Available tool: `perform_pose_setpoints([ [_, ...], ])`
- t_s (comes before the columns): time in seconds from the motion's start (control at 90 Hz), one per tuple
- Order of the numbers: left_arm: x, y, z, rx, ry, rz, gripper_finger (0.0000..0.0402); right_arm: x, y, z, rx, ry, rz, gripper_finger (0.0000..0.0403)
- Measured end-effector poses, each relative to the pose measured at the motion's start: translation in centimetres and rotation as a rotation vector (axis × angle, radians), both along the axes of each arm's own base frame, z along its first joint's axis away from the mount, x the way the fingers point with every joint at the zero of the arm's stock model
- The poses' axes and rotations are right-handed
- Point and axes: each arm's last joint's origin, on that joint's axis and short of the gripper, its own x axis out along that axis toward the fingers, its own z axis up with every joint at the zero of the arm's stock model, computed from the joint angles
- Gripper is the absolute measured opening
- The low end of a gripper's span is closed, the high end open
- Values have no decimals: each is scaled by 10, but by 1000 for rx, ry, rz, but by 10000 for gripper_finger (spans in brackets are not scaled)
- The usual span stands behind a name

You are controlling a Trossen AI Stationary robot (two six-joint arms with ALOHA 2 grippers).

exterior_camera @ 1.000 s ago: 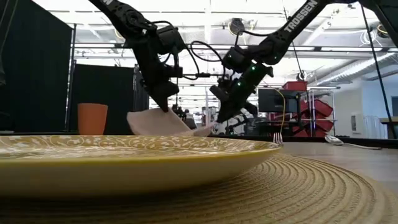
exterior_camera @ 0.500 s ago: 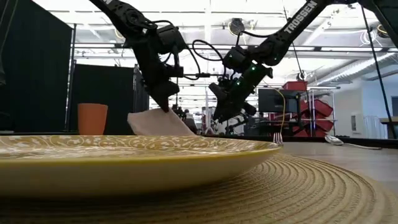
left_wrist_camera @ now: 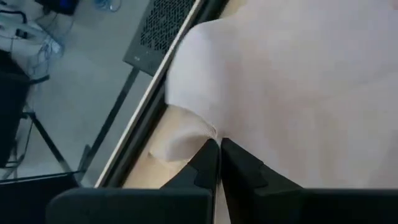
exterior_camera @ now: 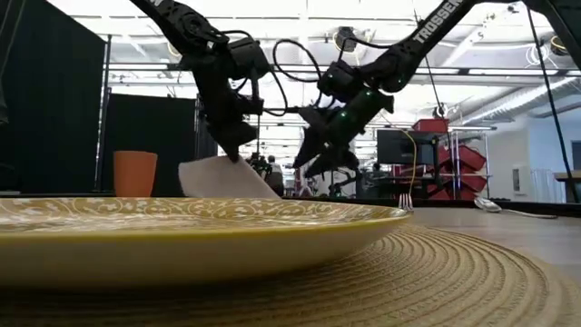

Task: Set table place
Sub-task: Fold the light orange napkin on the table

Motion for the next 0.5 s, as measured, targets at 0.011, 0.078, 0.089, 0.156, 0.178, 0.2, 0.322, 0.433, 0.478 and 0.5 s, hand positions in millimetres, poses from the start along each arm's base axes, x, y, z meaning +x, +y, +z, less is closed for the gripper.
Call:
perform_pose_setpoints([
  [0.011, 0, 0, 0, 0, 0, 0, 0, 1, 1, 0, -1, -1, 3, 185],
  [0.078, 1, -1, 0, 1, -1, -3, 0, 4, 7, -2, -8, 6, 11, 172],
  [0.089, 1, -1, 0, 1, -1, -4, 0, 4, 7, -2, -12, 9, 9, 168],
  [0.156, 1, -2, 0, -3, -2, -8, 0, 5, 9, -6, -36, 44, -27, 143],
  [0.178, 1, -2, 0, -8, -2, -10, 0, 5, 9, -8, -41, 55, -41, 131],
  [0.2, 1, -2, 0, -12, -4, -13, 0, 5, 8, -8, -46, 57, -55, 115],
  [0.322, 2, -3, 0, -33, -15, -28, 0, 4, 2, -7, -45, 36, -86, 19],
  [0.433, 3, -7, -1, -55, -12, -47, 0, 4, -3, -5, -37, 6, -100, 7],
  [0.478, 2, -7, -2, -60, -7, -50, 0, 3, -4, -5, -33, -4, -97, 3],
  [0.5, 2, -7, -1, -61, -7, -51, 0, 3, -5, -5, -30, -8, -95, 2],
])
